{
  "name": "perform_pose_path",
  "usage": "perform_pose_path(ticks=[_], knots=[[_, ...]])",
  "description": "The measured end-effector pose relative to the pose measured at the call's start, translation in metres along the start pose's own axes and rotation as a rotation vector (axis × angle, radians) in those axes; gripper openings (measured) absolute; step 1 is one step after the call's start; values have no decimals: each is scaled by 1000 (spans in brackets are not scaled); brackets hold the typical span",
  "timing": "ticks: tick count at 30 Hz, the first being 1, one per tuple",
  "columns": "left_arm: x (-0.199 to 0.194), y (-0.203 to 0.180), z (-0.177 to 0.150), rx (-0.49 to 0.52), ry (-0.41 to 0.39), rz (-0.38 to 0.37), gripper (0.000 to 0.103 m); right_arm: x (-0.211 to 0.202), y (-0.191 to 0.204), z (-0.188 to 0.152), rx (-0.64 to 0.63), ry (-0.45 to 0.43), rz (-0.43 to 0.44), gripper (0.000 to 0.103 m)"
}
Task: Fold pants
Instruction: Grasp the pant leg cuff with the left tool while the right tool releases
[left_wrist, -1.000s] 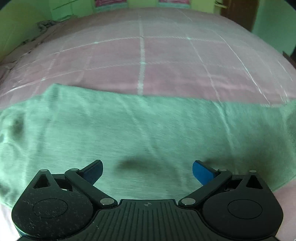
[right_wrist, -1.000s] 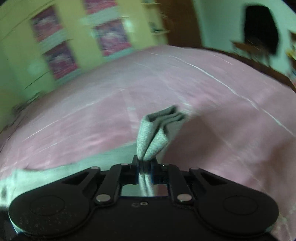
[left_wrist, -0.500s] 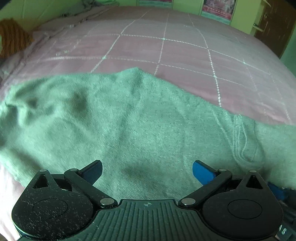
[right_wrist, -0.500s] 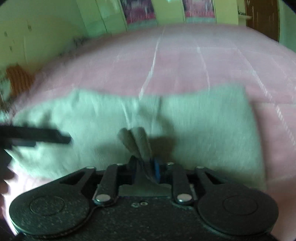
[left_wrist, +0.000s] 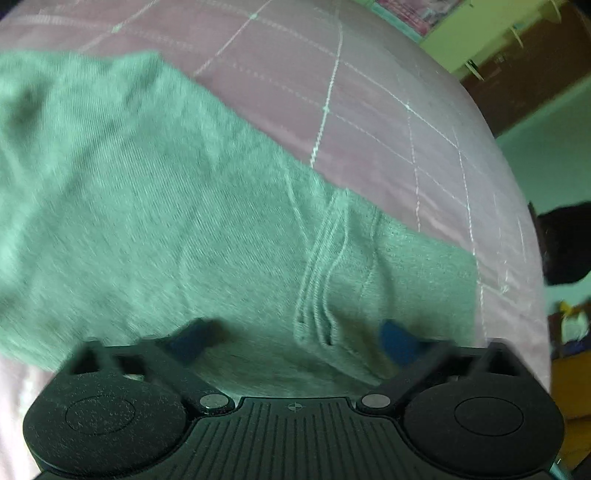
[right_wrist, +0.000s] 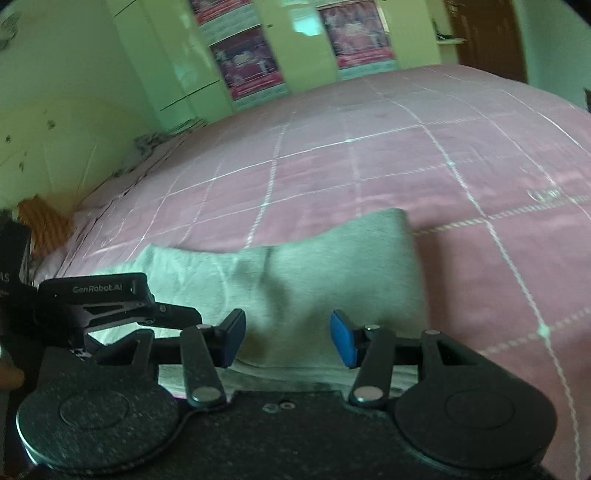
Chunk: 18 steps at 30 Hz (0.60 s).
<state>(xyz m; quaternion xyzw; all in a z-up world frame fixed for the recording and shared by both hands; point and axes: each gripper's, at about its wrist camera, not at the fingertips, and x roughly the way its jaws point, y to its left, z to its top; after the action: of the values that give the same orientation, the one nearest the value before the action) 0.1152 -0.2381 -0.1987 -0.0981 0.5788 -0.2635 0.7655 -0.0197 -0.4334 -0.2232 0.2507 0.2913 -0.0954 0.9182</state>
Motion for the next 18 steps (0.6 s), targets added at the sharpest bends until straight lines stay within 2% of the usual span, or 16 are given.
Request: perform_pose_path(ticks=[1, 3, 4, 7, 8, 10, 15, 18], knots=[[4, -2, -2, -3, 10, 0, 60, -2, -4, -2, 14, -5, -4, 51], [10, -5, -3, -11, 17, -12, 35, -5, -11, -5, 34, -12, -9, 51], [12, -7, -3, -19, 24, -20, 31, -1, -11, -8, 40, -14, -13, 51], [17, -16, -5, -21, 5, 1, 30, 3, -19, -8, 67, -22, -15, 51], [17, -20, -6, -13, -9, 14, 21, 2, -21, -8, 72, -24, -17, 51], [14, -26, -7, -7, -33, 32, 17, 3, -23, -9, 81, -32, -23, 51], [-36, -30, 9, -4, -119, -53, 15, -2, -25, -5, 87, -61, -38, 51], [-71, -16, 23, 43, -166, -31, 15, -1, -22, 2, 79, -79, -31, 51]])
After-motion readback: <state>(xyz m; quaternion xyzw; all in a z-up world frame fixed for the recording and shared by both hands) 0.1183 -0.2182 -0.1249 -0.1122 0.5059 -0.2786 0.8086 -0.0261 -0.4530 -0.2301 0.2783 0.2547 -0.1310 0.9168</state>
